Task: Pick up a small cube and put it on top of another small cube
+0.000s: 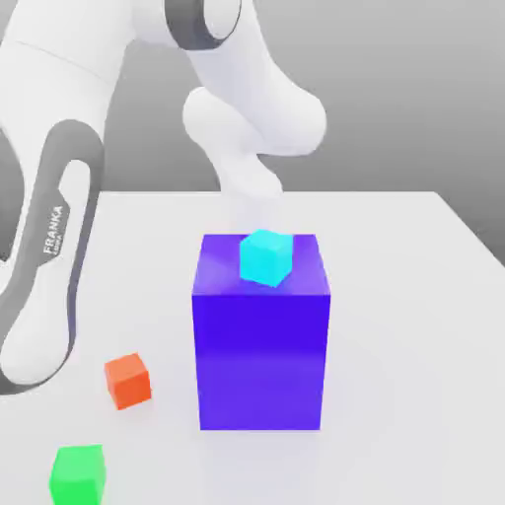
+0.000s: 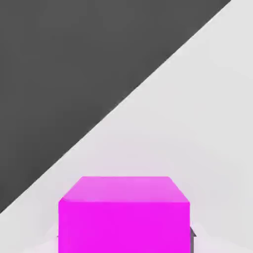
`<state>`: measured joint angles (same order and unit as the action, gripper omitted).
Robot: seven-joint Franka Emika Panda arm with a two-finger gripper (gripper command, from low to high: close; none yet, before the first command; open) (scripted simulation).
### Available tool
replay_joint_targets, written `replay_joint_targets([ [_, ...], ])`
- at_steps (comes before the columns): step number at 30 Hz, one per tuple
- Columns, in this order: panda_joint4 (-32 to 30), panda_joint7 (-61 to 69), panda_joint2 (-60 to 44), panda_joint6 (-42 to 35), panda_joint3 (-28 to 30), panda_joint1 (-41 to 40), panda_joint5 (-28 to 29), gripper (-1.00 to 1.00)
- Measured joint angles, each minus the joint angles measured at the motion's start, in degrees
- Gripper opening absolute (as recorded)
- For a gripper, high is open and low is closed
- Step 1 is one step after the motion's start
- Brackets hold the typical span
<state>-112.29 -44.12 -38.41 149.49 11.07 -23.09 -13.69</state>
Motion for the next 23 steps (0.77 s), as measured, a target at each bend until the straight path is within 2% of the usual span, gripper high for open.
replay_joint_targets([
  [4,-2.1,-1.05,6.87,-4.74,1.77,1.59,2.03,-1.0],
  [10,-11.94,2.25,16.87,-4.24,0.92,6.32,7.32,-1.0],
  [15,-20.31,6.62,24.48,-3.21,-1.23,8.96,9.61,-1.0],
  [19,-21.32,8.81,19.26,2.99,-3.12,8.24,7.96,-1.0],
  [20,-21.28,9.13,17.86,4.33,-3.45,8.01,7.55,1.0],
  [23,-21.28,9.13,17.86,4.33,-3.45,8.01,7.55,1.0],
])
